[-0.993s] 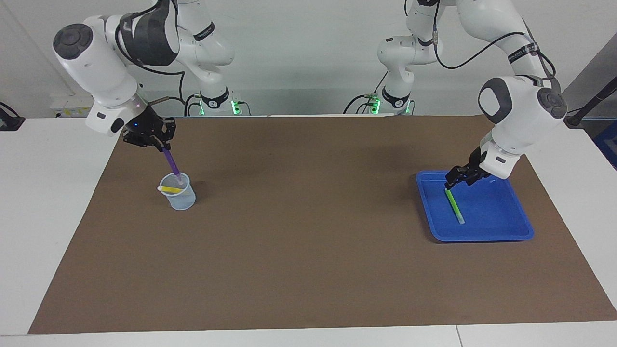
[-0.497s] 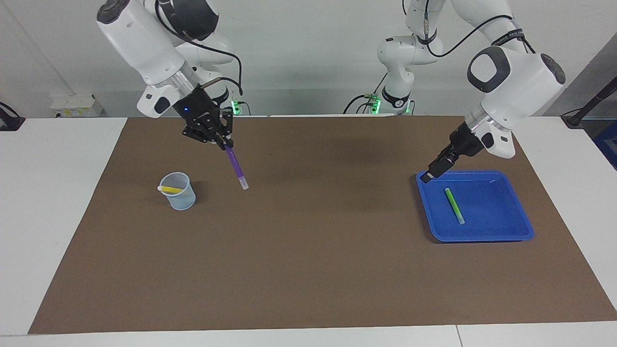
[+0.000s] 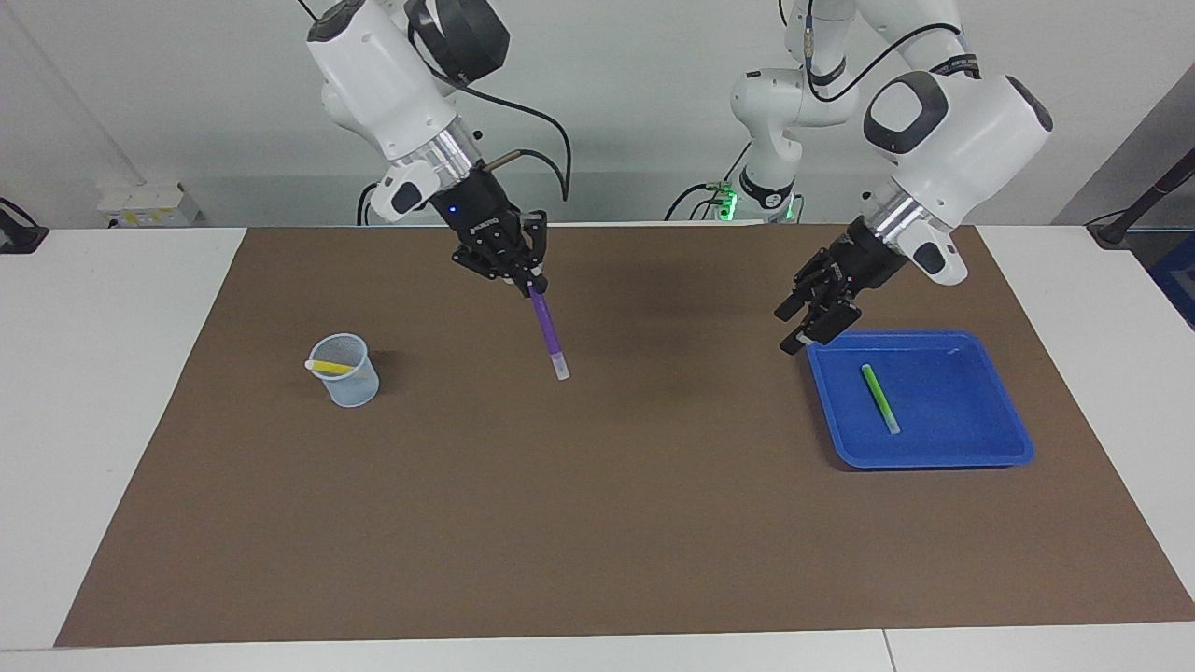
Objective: Right arm passes pens to left for tray arrangement
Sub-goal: 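Lift the purple pen toward the left gripper while the left gripper approaches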
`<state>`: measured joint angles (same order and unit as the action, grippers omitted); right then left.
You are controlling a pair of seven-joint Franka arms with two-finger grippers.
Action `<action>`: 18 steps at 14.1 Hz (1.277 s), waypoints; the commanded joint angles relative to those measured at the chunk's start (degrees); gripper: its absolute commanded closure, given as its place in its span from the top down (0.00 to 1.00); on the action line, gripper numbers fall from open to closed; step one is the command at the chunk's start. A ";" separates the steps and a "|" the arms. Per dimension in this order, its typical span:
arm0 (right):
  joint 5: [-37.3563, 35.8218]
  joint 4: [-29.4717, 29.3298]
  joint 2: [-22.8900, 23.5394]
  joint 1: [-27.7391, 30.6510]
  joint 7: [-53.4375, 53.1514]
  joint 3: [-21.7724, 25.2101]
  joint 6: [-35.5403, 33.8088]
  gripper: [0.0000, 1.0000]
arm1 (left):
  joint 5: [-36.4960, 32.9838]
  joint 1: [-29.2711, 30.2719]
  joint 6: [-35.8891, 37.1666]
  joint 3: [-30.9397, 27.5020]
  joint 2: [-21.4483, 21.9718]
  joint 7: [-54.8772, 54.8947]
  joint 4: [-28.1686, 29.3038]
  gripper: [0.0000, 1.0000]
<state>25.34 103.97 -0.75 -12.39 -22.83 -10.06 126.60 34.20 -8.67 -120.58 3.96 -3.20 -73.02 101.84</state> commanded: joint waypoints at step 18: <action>1.73 1.24 3.74 -11.17 -7.32 -0.31 6.21 0.00 | 17.48 -10.05 -8.89 -0.44 2.06 -3.38 8.90 0.92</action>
<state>25.54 105.15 3.90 -23.64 -30.32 -10.14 134.21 49.81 -18.43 -130.22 4.08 -2.10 -80.59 108.55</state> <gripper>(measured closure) 0.828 0.097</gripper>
